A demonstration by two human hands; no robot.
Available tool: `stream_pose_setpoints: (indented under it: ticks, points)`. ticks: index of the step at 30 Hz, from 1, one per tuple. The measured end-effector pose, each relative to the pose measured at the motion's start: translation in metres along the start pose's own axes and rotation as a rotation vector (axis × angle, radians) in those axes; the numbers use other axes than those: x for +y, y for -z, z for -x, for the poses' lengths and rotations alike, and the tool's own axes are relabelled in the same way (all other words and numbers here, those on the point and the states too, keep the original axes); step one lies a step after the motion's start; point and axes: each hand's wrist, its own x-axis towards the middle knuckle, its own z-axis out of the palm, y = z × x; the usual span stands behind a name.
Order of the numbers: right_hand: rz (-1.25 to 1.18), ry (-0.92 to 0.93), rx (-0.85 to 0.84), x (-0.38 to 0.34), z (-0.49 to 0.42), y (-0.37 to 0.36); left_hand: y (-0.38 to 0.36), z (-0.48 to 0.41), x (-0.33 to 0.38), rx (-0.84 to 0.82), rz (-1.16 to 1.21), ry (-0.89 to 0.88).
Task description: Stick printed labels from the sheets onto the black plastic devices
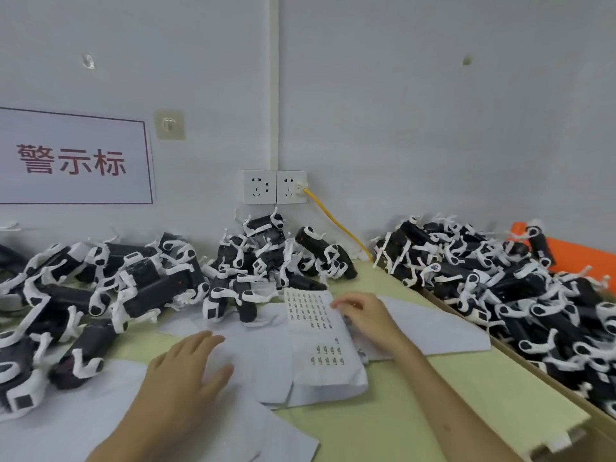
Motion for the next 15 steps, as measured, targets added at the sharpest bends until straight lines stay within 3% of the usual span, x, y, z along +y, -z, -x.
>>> stream_pose_setpoints:
  ticks: [2, 5, 15]
  points:
    - [0.091, -0.005, -0.088, 0.007, 0.002, -0.006, -0.006, 0.000, -0.004, -0.124, -0.050, 0.009]
    - [0.210, 0.081, -0.033, 0.011, 0.001, -0.012, -0.014, 0.000, -0.006, -0.200, -0.082, 0.006]
    - [0.384, 0.152, -0.052, 0.021, -0.003, -0.016, -0.020, -0.001, -0.010, -0.083, -0.093, -0.069]
